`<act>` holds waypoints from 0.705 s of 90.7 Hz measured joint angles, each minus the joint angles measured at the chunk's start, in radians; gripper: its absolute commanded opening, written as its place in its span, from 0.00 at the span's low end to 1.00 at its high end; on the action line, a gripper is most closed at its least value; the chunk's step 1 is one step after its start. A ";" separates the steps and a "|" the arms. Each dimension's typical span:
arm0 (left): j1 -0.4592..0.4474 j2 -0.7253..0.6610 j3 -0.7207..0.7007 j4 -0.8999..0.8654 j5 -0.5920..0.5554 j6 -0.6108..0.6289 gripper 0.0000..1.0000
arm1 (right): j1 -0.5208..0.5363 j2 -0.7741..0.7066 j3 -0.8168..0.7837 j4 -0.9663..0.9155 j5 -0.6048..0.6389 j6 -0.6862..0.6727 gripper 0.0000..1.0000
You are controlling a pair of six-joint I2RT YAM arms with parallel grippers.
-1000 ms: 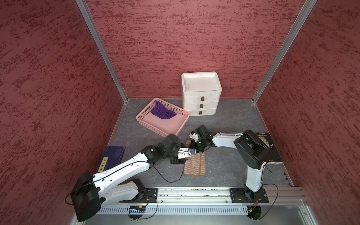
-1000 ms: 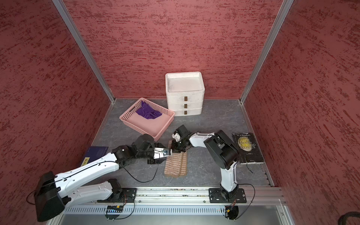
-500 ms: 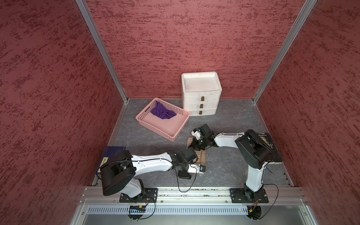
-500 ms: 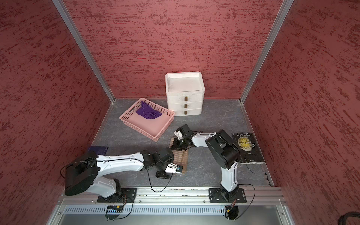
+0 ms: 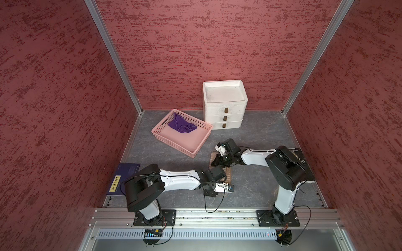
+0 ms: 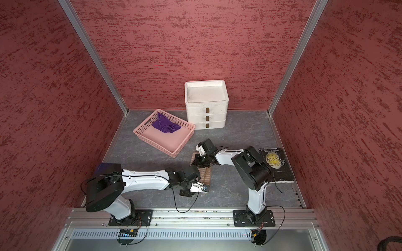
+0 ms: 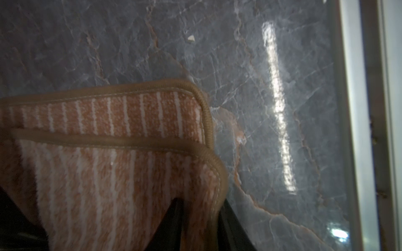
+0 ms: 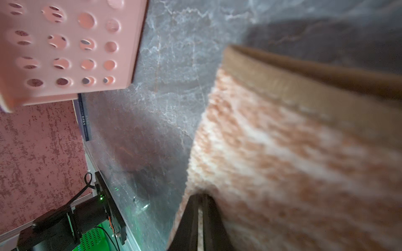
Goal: Fold the square dishcloth
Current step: Fold the cleaning item at the center of the board.
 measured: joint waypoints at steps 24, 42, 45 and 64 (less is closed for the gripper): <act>0.001 -0.091 -0.002 -0.139 0.004 0.010 0.06 | 0.024 -0.253 -0.078 -0.031 0.013 -0.007 0.13; 0.001 -0.193 0.064 -0.304 0.056 -0.002 0.05 | 0.100 -0.252 -0.249 -0.008 0.026 0.012 0.12; 0.001 -0.206 0.079 -0.330 0.066 -0.004 0.06 | 0.121 -0.248 -0.273 -0.006 0.029 0.016 0.13; -0.009 -0.249 0.094 -0.415 0.118 -0.014 0.33 | 0.217 -0.246 -0.306 0.008 0.037 0.029 0.11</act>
